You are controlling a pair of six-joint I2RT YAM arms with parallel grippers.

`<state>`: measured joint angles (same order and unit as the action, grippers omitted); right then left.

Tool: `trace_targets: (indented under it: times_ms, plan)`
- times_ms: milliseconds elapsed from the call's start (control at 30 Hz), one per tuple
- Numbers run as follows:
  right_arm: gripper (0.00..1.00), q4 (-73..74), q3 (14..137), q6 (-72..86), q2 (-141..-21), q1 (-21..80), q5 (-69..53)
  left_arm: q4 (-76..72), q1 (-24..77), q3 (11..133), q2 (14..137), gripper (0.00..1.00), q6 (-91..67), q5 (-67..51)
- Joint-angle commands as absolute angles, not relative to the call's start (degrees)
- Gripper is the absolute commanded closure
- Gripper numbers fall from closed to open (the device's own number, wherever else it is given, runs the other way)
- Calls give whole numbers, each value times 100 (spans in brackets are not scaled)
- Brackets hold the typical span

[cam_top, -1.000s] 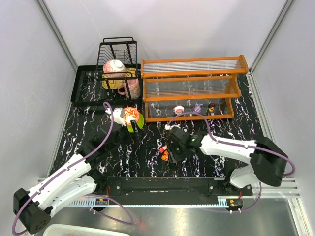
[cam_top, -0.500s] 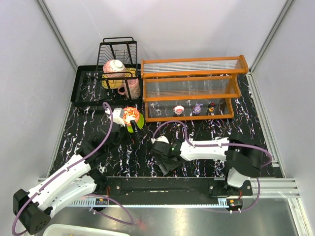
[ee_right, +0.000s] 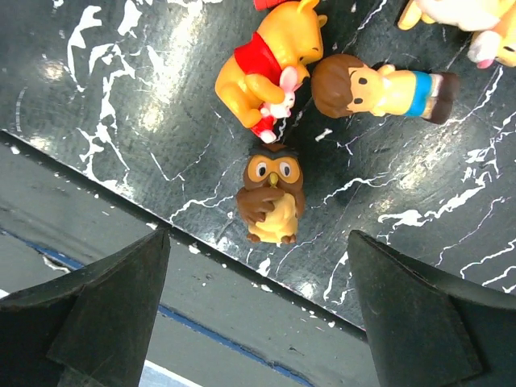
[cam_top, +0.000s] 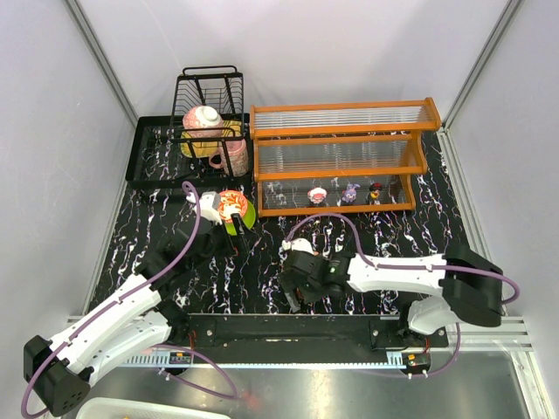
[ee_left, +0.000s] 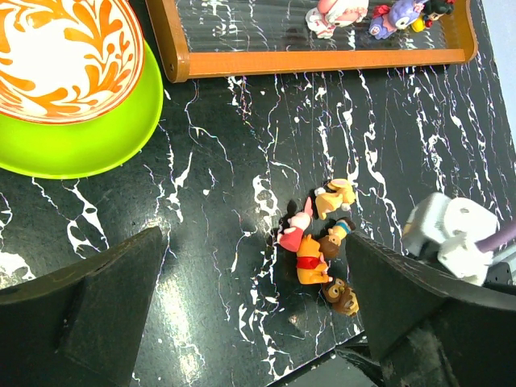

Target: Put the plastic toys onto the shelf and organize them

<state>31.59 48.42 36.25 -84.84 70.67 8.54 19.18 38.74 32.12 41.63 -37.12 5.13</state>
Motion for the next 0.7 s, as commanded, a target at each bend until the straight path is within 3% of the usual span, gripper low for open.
trace_targets:
  times_ms: [0, 200, 667]
  plan:
    - [3, 2400, 4413, 3893, -7858, 7005, 915, 1652, 3902, 3278, 4148, 1, -3718, 475]
    - [7, 1820, 3780, 4051, -7366, 6611, 353, 1644, 3902, 3305, 4192, 1, -3709, 483]
    - [31, 950, 3032, 4227, -6996, 5845, -439, 1635, 3902, 3243, 4175, 1, -3735, 519]
